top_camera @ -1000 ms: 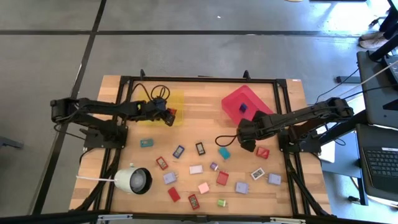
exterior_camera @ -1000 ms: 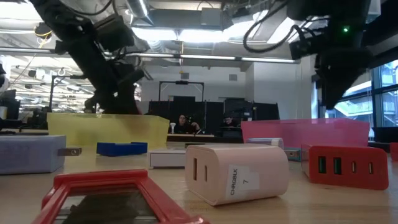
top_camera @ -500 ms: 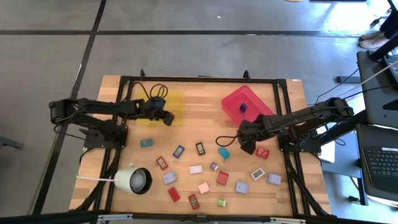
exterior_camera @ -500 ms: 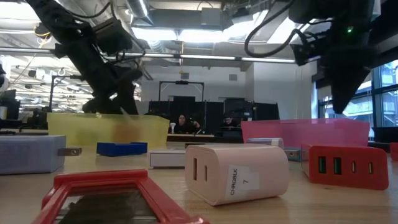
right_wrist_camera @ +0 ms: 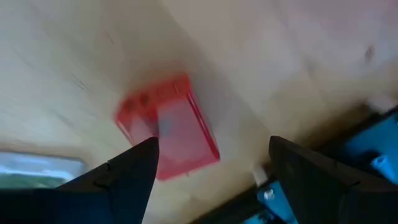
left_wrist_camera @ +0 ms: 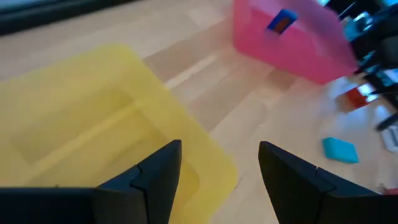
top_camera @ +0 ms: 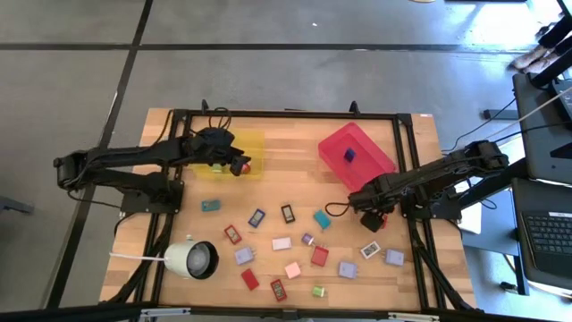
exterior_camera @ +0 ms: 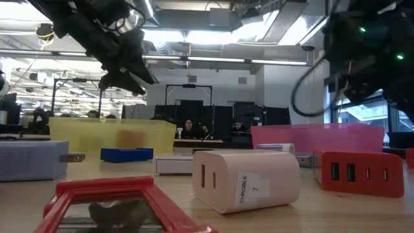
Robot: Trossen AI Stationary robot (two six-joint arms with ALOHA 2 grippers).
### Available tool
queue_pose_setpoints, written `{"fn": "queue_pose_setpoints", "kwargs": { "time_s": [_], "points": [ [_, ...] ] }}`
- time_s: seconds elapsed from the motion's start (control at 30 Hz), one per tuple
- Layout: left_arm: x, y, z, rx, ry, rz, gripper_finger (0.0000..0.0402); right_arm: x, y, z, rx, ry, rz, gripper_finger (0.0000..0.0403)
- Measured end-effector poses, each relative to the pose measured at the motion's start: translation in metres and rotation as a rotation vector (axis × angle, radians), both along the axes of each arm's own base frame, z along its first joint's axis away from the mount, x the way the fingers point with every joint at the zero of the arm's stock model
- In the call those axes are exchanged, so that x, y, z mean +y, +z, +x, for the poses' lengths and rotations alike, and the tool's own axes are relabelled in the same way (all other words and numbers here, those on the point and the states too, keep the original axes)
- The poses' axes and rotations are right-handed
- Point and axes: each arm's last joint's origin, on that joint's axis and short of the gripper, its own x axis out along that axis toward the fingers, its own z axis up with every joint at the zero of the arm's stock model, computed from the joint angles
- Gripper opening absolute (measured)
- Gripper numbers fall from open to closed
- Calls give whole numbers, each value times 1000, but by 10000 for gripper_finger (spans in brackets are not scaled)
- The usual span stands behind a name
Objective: Pick & Place Office items
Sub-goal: Put the top red charger adapter into the yellow bin
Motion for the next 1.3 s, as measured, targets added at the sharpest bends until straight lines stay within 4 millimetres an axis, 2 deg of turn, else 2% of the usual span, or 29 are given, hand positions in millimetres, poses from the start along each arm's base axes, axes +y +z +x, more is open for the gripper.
{"fn": "queue_pose_setpoints", "kwargs": {
  "time_s": [0.27, 0.6, 1.2, 1.3],
  "points": [
    [-4, 10, -6, -40, 29, 48, 212, 5, -3, -4, 0, 64, -8, 306],
    [-4, 10, -6, -40, 32, 50, 212, 20, 7, 8, -100, 163, 38, 307],
    [-4, 10, -6, -41, 33, 51, 212, 32, -15, -3, -155, 262, 60, 306],
    [-3, 10, -6, -37, 49, 61, 212, 32, -16, -2, -163, 266, 61, 295]
  ]
}}
